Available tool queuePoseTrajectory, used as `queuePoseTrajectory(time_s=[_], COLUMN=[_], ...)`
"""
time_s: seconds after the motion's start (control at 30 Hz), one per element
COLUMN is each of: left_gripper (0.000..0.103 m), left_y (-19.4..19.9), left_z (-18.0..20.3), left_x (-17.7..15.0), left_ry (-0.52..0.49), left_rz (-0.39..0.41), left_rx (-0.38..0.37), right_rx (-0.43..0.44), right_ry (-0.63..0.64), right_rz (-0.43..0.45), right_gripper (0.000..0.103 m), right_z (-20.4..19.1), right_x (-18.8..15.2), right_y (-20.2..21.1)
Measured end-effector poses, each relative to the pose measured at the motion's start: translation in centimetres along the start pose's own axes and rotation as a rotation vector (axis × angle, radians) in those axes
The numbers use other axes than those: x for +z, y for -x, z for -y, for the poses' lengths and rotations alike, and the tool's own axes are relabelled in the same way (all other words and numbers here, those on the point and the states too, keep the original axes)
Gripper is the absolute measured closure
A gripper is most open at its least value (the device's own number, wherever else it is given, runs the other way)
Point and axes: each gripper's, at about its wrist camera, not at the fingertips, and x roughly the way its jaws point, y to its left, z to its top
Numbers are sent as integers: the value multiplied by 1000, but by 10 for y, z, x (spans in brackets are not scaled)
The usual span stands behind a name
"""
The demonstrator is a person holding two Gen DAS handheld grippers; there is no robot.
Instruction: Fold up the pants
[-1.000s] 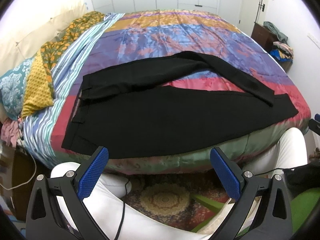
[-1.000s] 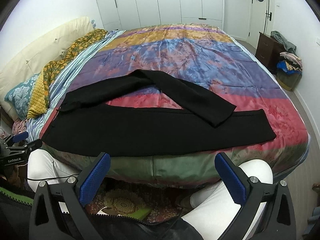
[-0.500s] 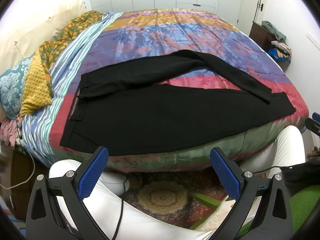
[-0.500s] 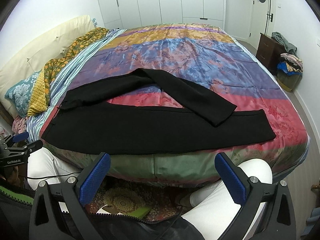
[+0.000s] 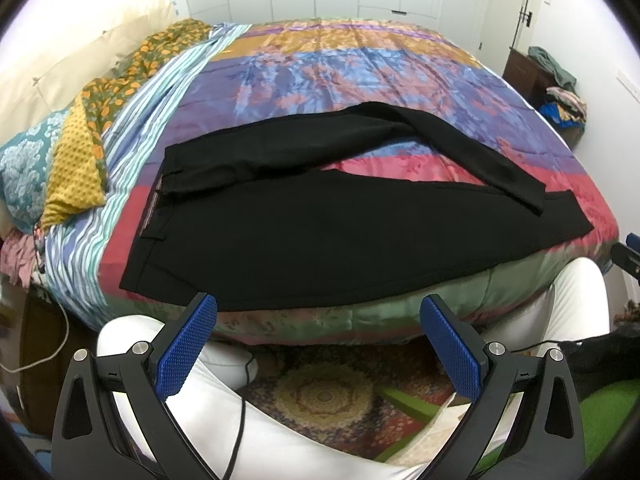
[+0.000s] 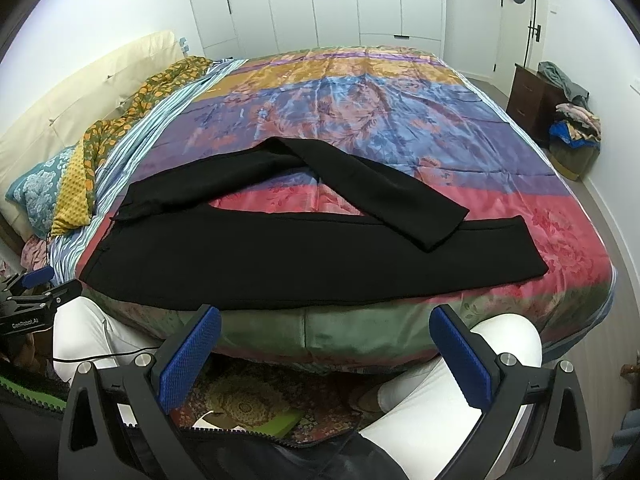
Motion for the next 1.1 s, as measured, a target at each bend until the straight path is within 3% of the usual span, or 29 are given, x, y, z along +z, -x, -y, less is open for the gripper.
queuePoseTrajectory(time_s=[1.1], left_gripper=[1], left_y=[-4], left_z=[5], left_x=[-6], left_ry=[-2], left_rz=[-19], left_rx=[-21], right_rx=[-19], right_ry=[-24], right_rz=[-9], right_gripper=[0], right_z=[2], right_x=[2], right_y=[-2])
